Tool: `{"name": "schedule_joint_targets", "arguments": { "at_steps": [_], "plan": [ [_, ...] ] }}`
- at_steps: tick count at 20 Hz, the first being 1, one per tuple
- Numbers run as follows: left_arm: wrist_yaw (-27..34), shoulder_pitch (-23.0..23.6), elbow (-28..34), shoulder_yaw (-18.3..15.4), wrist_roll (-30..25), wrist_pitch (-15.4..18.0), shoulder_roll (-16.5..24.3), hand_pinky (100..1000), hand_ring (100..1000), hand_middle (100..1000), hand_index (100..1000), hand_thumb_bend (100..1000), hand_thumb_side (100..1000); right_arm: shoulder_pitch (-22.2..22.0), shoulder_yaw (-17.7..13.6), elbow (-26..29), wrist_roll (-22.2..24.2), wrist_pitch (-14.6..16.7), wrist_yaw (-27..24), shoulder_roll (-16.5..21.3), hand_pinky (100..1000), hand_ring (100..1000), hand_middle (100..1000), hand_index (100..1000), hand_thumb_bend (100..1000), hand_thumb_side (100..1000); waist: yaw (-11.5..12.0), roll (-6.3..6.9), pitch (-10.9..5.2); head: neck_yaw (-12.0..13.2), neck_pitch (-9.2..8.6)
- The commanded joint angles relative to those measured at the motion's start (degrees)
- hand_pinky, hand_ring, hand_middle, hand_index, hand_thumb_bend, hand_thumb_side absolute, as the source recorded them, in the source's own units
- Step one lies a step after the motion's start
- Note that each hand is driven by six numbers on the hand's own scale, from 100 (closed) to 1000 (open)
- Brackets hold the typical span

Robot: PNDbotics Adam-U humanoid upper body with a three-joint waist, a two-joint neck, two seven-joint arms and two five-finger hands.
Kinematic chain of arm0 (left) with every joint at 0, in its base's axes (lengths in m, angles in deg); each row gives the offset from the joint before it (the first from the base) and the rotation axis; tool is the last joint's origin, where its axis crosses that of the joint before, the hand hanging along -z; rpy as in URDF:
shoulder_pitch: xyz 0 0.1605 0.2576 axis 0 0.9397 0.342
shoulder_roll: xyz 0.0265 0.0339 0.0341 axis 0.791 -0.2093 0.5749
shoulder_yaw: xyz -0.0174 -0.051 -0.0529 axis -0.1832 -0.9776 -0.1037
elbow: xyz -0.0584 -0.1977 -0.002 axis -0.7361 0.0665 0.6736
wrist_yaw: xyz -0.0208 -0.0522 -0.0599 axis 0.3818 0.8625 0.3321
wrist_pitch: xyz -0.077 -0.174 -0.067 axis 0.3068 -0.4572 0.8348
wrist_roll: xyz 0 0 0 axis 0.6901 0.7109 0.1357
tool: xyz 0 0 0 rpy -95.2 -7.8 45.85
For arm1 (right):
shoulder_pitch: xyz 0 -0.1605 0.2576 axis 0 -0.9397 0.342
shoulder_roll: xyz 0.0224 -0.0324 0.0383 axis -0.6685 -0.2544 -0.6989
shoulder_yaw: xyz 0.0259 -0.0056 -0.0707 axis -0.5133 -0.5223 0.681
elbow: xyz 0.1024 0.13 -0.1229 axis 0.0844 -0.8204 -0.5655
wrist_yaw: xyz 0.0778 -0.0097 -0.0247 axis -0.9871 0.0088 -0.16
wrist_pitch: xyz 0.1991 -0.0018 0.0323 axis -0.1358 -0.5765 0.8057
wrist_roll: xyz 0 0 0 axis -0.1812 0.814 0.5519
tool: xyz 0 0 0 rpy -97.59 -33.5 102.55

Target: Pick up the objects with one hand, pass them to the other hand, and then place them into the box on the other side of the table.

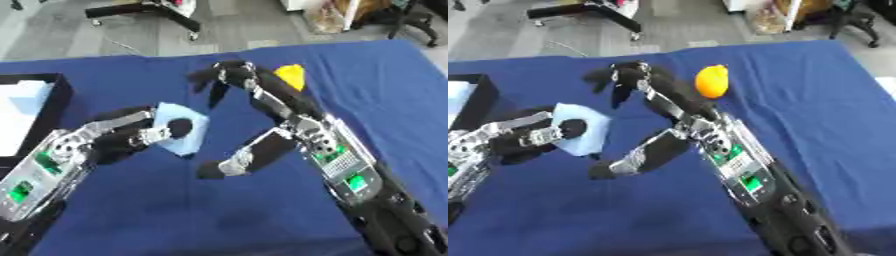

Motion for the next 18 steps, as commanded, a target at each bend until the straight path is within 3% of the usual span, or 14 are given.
{"name": "schedule_joint_targets", "arguments": {
  "at_steps": [1,6,7,8,12,15,18],
  "plan": [
    [-2.05,0.1,-2.19,-4.01,3.44,1.63,2.71,705,588,373,474,100,648,0.24,-2.04,2.03,-4.16,-0.65,1.05,0.65,558,540,694,857,718,552,-0.08,-0.13,-1.18,-0.07,-0.15],
    [-5.16,0.43,-8.63,-11.61,13.83,3.28,6.35,703,600,382,473,100,571,-0.77,-2.98,2.01,-7.3,-1.69,2.27,1.04,554,532,679,854,686,521,-0.09,-0.06,-1.45,0.83,-0.15],
    [-6.4,0.23,-10.31,-13.11,16.33,3.43,7.21,701,602,393,474,100,808,-0.93,-2.92,1.89,-7.23,-1.69,2.49,1.1,553,530,676,854,694,500,-0.1,-0.02,-1.52,1.1,-0.15],
    [-8.42,-0.14,-12.34,-14.97,19.41,3.56,8.22,699,602,385,473,100,510,-1.12,-2.83,1.72,-6.97,-1.63,2.69,1.16,553,529,674,854,677,508,-0.1,0.04,-1.6,1.35,-0.15],
    [-17.18,-2.43,-20.94,-20.4,29.68,3.51,10.84,689,598,386,472,100,406,-1.63,-2.67,1.33,-6.21,-1.42,2.75,1.27,550,522,661,853,670,501,-0.11,0.21,-1.89,2.51,-0.15],
    [-24.62,-4.6,-27.02,-22.49,35.65,2.68,11.69,676,590,389,478,100,295,-1.92,-2.62,1.23,-5.88,-1.34,2.6,1.3,549,518,656,851,667,497,-0.11,0.32,-2.09,3.98,-0.15],
    [-34.42,-6.83,-33.34,-23.29,39.95,0.82,11.89,668,588,401,495,100,199,-2.17,-2.46,1.16,-5.49,-1.22,2.35,1.29,548,515,654,851,664,494,-0.2,0.41,-2.25,7.63,-0.15]
  ]
}}
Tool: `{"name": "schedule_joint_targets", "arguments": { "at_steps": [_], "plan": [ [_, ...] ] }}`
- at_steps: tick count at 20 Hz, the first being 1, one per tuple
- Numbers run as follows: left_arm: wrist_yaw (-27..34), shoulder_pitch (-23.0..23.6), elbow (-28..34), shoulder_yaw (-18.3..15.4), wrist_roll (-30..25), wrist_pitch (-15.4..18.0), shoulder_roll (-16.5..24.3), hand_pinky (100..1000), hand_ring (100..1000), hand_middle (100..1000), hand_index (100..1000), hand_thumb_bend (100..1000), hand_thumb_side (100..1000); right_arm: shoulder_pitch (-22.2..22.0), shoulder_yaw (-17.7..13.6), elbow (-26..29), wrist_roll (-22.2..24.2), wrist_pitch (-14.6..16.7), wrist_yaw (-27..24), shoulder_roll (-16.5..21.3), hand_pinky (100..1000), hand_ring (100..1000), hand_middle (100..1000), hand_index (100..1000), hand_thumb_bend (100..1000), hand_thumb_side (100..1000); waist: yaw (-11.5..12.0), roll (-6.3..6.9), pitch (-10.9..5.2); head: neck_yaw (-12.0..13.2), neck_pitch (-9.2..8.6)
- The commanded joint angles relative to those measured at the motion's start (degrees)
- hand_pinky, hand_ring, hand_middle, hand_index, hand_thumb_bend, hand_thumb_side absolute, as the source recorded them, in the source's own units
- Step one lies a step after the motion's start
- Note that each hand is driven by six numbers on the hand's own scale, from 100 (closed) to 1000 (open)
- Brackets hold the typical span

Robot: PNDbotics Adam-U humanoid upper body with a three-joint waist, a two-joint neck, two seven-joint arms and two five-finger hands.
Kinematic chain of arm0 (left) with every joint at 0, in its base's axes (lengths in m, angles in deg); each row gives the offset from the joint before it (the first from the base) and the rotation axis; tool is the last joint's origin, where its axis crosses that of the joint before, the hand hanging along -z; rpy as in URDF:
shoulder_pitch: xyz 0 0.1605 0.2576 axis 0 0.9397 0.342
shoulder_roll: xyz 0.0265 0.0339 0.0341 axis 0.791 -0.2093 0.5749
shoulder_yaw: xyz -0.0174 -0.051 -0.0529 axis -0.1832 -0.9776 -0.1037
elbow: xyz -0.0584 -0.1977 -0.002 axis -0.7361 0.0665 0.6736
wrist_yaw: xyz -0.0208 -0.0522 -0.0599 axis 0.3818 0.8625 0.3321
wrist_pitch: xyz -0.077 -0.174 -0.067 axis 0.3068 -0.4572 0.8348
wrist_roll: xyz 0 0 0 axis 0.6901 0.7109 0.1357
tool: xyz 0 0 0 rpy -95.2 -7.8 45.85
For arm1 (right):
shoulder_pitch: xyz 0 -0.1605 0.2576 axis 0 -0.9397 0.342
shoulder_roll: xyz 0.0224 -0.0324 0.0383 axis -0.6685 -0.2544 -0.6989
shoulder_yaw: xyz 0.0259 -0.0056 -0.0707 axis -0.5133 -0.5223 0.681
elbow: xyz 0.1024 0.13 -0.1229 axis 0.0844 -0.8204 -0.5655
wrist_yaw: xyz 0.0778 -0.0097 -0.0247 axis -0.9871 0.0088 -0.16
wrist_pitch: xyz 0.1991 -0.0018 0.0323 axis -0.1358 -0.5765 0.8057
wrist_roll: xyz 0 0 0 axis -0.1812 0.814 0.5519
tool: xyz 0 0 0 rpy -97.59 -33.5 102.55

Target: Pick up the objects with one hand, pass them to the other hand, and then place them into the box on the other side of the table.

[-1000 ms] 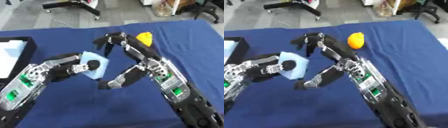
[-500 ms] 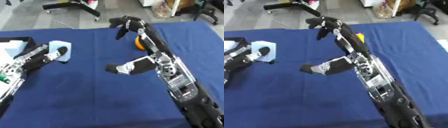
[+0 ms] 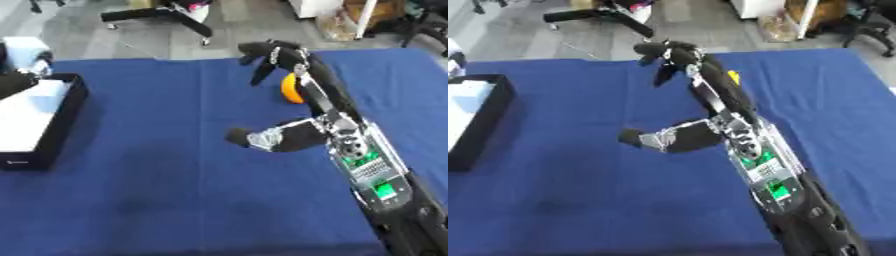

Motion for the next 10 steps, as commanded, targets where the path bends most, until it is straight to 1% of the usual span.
{"name": "schedule_joint_targets", "arguments": {
  "at_steps": [1,4,5,6,7,9,10],
  "plan": [
    [-10.06,-2.46,-5.38,-1.56,3.58,-1.29,2.29,666,588,405,502,136,178,0.41,-0.06,0.36,0.46,0.19,-0.21,0.77,548,514,654,851,663,494,-0.12,0.3,-0.83,3.55,-0.15],
    [-19.23,-3.52,-10.16,-1.57,1.91,-1.53,1.36,663,582,406,510,204,147,0.28,0.02,0.39,0.72,0.27,-0.4,0.79,547,513,652,851,660,491,-0.35,0.42,-0.9,8.89,-0.15],
    [-21.73,-3.81,-11.39,-1.7,1.18,-1.37,1.0,663,582,410,517,231,141,0.26,0.03,0.39,0.77,0.28,-0.44,0.8,547,512,652,851,660,490,-0.41,0.45,-0.91,10.32,-0.15],
    [-24.17,-4.08,-12.51,-1.77,0.42,-1.16,0.67,669,592,428,539,268,147,0.24,0.06,0.38,0.83,0.29,-0.46,0.82,547,511,651,851,659,490,-0.48,0.48,-0.93,11.57,-0.15],
    [-26.5,-4.34,-13.49,-1.86,-0.4,-0.94,0.4,681,614,463,579,298,162,0.22,0.07,0.37,0.88,0.31,-0.48,0.83,547,511,651,851,658,490,-0.55,0.5,-0.94,12.5,-0.15],
    [-30.57,-4.76,-15.01,-2.04,-2.29,-0.44,0.03,717,699,571,698,380,227,0.18,0.05,0.36,0.92,0.33,-0.5,0.82,547,510,649,851,657,490,-0.7,0.52,-0.98,13.67,-0.15],
    [-32.46,-4.9,-15.64,-2.1,-3.39,-0.16,-0.09,746,772,670,771,478,341,0.16,0.04,0.36,0.92,0.33,-0.53,0.81,547,509,648,850,657,490,-0.79,0.54,-0.99,14.04,-0.15]
  ]
}}
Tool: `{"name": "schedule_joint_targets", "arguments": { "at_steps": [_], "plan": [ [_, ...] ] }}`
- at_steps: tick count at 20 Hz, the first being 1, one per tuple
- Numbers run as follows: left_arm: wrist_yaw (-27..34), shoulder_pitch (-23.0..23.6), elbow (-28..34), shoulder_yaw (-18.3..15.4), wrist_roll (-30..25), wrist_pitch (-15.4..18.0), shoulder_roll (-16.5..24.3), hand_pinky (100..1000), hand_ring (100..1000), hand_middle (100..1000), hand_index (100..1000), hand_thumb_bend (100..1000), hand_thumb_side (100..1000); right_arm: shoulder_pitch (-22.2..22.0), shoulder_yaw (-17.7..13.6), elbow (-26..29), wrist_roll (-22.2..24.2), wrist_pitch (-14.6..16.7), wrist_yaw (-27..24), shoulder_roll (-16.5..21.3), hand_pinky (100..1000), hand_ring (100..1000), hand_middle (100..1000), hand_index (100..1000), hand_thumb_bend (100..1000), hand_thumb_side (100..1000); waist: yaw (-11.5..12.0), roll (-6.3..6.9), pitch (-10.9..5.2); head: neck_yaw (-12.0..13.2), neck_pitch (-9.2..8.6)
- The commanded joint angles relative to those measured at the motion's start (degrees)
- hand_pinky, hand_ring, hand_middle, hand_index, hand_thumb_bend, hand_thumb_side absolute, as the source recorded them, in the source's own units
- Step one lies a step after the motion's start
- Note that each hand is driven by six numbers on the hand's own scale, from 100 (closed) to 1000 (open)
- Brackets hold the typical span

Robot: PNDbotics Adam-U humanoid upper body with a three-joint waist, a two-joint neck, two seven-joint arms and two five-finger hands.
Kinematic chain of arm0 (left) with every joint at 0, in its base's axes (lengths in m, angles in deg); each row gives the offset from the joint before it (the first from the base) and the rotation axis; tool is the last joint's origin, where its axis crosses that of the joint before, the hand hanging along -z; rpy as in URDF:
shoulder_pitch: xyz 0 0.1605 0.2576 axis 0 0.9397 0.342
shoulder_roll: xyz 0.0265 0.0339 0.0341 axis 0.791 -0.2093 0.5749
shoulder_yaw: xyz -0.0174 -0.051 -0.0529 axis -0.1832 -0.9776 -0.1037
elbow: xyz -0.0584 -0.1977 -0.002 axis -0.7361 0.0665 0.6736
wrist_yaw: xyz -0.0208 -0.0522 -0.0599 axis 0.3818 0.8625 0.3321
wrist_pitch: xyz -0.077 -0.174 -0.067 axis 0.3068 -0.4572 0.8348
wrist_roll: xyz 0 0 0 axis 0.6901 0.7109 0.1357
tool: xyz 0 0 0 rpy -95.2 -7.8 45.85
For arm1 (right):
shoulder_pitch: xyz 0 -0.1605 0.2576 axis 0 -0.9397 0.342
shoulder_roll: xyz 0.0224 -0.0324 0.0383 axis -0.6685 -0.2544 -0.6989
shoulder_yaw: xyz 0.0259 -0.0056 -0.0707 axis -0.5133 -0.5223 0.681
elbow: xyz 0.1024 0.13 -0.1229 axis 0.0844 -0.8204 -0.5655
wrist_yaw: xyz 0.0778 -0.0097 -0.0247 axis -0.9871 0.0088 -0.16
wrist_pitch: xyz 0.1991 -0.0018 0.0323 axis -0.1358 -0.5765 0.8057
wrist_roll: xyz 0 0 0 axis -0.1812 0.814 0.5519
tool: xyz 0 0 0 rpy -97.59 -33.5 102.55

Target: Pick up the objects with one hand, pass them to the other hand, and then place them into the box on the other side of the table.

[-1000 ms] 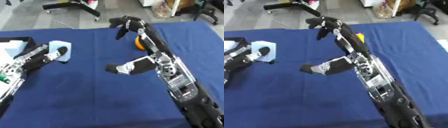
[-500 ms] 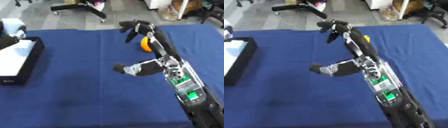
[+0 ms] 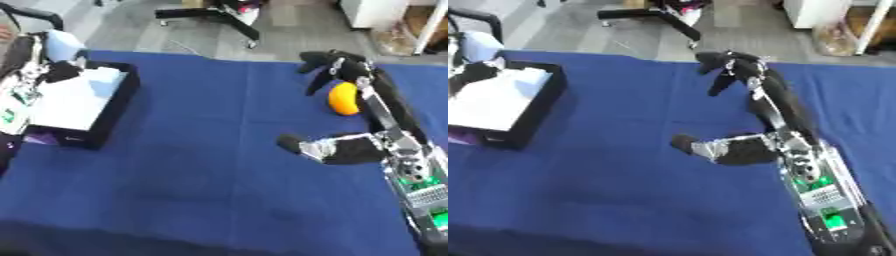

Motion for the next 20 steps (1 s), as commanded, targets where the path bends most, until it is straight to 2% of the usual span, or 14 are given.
{"name": "schedule_joint_targets", "arguments": {
  "at_steps": [1,2,4,6,8,11,13,14,15,16,18,20],
  "plan": [
    [-6.29,-1.69,-1.57,-1.05,-3.19,0.79,1.01,769,814,734,812,537,398,0.54,-0.27,0.61,0.15,0.09,-0.23,0.79,547,509,647,850,657,490,-0.13,0.24,-0.86,1.64,-0.15],
    [-7.95,-1.78,-2.0,-1.17,-4.57,1.11,0.94,788,841,772,836,581,439,0.53,-0.27,0.61,0.17,0.1,-0.25,0.79,548,509,647,850,657,490,-0.2,0.26,-0.87,1.72,-0.15],
    [-11.21,-1.89,-2.41,-1.56,-6.86,1.45,1.04,856,910,874,908,739,571,0.52,-0.28,0.62,0.22,0.12,-0.26,0.8,548,508,644,850,657,490,-0.29,0.3,-0.9,1.71,-0.15],
    [-14.71,-1.92,-2.4,-2.04,-8.63,1.38,1.33,896,942,930,947,854,647,0.51,-0.28,0.6,0.28,0.14,-0.25,0.81,548,506,641,850,656,489,-0.37,0.35,-0.94,1.66,-0.15],
    [-18.08,-1.9,-1.76,-2.86,-9.26,0.71,1.6,905,953,949,955,859,664,0.45,-0.3,0.53,0.45,0.18,-0.18,0.84,548,505,638,850,656,489,-0.38,0.4,-0.99,1.56,-0.15],
    [-18.6,-1.41,1.02,-4.17,-8.41,0.02,1.82,903,970,954,942,759,651,0.45,-0.44,0.46,0.56,0.24,-0.09,0.93,549,504,636,850,654,489,-0.33,0.42,-1.01,1.36,-0.15],
    [-14.43,-0.57,4.34,-4.77,-7.24,0.31,1.77,898,981,940,926,638,635,0.6,-0.69,0.41,0.56,0.24,0.09,1.16,550,505,638,851,653,488,-0.25,0.38,-1.01,1.19,-0.15],
    [-10.64,-0.02,6.65,-4.97,-6.58,0.91,1.53,890,994,926,900,469,649,0.84,-0.94,0.29,0.54,0.15,0.19,1.44,553,508,643,854,649,485,-0.2,0.32,-1.02,0.99,-0.15],
    [-5.68,0.74,9.31,-5.05,-5.87,1.72,1.35,889,997,924,893,429,652,1.19,-1.27,0.07,0.5,0.0,0.29,1.81,553,509,644,855,649,483,-0.12,0.28,-1.03,0.71,-0.15],
    [-0.53,1.46,11.93,-4.88,-5.22,2.72,1.16,879,998,915,874,318,672,1.54,-1.62,-0.28,0.43,-0.25,0.32,2.19,552,509,646,856,648,475,-0.07,0.22,-1.03,0.37,-0.15],
    [12.11,3.33,18.41,-4.02,-4.33,6.71,0.45,867,991,901,851,237,707,2.72,-2.74,-1.76,0.06,-1.26,0.35,3.32,548,507,648,857,646,446,0.13,0.07,-1.02,-1.04,-0.15],
    [24.55,5.7,25.31,-2.89,-4.03,10.66,-0.13,854,972,878,835,205,730,4.23,-3.91,-4.75,-0.36,-2.97,-0.37,4.44,542,505,651,858,642,406,0.35,-0.1,-0.96,-3.3,-0.15]
  ]
}}
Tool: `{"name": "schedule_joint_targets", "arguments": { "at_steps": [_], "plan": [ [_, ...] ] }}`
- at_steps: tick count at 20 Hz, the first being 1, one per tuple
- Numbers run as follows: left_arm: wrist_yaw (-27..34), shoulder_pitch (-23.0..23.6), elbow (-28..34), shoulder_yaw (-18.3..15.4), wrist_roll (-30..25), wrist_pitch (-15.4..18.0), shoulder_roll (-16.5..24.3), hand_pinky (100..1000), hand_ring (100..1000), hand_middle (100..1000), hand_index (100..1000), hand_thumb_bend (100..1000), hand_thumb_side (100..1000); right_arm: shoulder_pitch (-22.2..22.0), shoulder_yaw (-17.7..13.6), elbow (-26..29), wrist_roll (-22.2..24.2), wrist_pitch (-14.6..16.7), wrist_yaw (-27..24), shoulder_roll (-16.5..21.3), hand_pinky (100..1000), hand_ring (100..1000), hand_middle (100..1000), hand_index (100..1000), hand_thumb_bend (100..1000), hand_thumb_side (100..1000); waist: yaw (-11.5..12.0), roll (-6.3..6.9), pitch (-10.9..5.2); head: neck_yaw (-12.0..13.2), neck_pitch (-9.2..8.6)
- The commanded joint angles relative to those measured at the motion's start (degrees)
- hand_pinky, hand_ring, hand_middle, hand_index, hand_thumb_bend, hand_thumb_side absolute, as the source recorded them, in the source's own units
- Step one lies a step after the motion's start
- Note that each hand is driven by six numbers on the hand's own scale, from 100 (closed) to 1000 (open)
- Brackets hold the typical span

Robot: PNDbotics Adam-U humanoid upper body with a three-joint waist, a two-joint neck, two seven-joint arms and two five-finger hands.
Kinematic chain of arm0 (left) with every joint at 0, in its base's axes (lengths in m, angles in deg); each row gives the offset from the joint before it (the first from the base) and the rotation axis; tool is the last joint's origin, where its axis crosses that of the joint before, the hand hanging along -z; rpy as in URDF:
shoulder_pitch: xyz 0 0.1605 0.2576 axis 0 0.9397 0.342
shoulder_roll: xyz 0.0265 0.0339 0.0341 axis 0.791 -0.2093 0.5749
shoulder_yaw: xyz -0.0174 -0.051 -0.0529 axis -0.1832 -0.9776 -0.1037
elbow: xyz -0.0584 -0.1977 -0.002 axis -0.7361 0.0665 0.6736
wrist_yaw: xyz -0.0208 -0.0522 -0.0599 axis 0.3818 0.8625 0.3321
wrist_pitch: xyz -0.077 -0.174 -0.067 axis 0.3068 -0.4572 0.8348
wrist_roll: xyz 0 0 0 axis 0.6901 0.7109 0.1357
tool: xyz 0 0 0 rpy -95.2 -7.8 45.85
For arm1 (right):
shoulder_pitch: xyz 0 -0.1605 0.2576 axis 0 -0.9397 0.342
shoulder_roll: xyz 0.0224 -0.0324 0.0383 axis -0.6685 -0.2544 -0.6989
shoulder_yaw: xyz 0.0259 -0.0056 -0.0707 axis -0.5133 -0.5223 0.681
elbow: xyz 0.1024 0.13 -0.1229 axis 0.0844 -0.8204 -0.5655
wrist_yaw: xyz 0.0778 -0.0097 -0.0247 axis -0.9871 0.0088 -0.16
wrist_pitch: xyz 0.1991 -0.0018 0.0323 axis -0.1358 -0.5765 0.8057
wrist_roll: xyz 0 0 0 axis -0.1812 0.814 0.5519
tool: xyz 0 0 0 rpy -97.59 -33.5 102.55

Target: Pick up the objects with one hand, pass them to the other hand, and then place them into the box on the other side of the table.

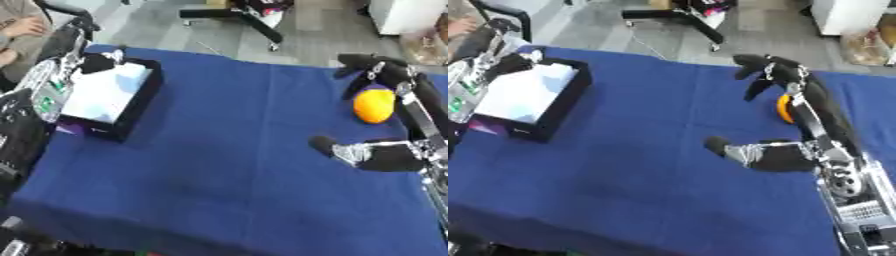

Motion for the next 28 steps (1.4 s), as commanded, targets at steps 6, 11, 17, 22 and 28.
{"name": "schedule_joint_targets", "arguments": {
  "at_steps": [6,11,17,22,28],
  "plan": [
    [33.86,6.94,25.03,2.77,-0.94,8.68,-4.0,842,944,848,791,179,767,7.83,-5.46,-16.42,-1.37,-6.23,-0.51,5.25,533,503,666,859,643,326,1.03,-0.68,-0.48,-10.43,-0.14],
    [40.67,10.83,33.24,5.23,-5.97,9.93,-9.93,847,947,852,799,169,791,14.02,-9.24,-33.44,-2.72,-8.85,1.92,5.94,526,501,685,857,658,282,1.93,-0.87,-0.31,-17.37,-0.14],
    [41.42,13.57,37.08,7.11,-11.56,9.81,-16.23,851,949,853,799,163,813,19.04,-14.3,-49.4,-6.4,-10.6,6.56,4.02,541,525,743,867,659,255,3.5,-0.22,-0.05,-22.54,-0.14],
    [40.79,14.3,38.18,8.11,-13.99,9.87,-18.99,851,950,853,799,152,826,20.92,-17.51,-58.07,-10.73,-13.03,14.28,2.09,555,548,771,872,652,249,4.67,0.43,0.03,-24.84,-0.14],
    [39.69,14.78,38.6,8.85,-15.85,10.15,-20.75,854,953,856,801,145,840,21.68,-19.31,-64.1,-11.98,-17.15,18.84,0.8,570,519,770,882,639,229,6.04,0.71,0.46,-26.12,-0.83]
  ]
}}
